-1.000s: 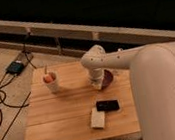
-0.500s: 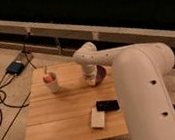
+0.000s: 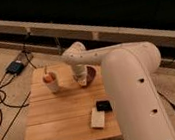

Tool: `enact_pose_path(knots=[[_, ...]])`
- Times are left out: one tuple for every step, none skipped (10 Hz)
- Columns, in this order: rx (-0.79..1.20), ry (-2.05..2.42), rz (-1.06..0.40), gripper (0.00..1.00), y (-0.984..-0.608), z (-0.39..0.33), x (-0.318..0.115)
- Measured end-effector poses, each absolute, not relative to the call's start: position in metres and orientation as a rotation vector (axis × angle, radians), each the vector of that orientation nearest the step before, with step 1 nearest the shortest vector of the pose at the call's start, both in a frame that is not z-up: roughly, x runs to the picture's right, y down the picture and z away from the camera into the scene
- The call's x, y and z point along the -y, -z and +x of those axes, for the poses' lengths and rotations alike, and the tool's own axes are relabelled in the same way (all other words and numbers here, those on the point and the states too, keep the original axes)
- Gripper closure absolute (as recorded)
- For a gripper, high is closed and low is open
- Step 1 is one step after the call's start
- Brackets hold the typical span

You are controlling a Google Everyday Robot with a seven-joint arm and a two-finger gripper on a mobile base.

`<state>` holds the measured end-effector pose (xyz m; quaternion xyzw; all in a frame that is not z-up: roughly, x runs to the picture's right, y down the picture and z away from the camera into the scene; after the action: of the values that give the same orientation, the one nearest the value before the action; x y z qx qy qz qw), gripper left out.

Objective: Drag the ceramic bowl in a circle

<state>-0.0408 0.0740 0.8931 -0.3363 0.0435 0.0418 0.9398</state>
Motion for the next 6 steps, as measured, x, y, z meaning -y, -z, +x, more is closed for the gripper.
enact_pose_path(knots=[[-0.079, -0.05, -0.697, 1.0, -0.885, -0.048, -0.082], [-0.067, -0.012, -0.715, 1.0, -0.873, -0.054, -0.095], [-0.059, 0.005, -0.73, 1.0, -0.865, -0.058, -0.104], [-0.051, 0.014, -0.744, 1.0, -0.857, -0.06, -0.112], [-0.045, 0.021, -0.765, 1.0, -0.848, -0.058, -0.123], [-0.043, 0.02, -0.78, 1.0, -0.841, -0.054, -0.13]])
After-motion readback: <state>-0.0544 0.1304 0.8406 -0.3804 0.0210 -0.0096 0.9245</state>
